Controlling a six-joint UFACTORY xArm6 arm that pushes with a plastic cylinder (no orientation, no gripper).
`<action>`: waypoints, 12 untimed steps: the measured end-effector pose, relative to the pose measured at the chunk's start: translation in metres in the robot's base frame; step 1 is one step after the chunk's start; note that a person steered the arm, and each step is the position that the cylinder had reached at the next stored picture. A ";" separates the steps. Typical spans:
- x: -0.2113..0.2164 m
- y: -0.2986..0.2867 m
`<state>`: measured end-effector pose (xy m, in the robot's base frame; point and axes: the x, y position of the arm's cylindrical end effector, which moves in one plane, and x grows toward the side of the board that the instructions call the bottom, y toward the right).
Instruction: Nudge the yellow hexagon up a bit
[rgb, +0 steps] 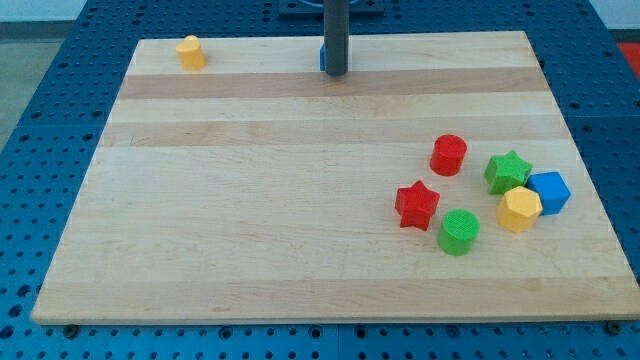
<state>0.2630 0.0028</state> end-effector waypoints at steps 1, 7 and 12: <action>-0.001 0.000; 0.203 0.000; 0.331 0.173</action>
<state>0.5942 0.1762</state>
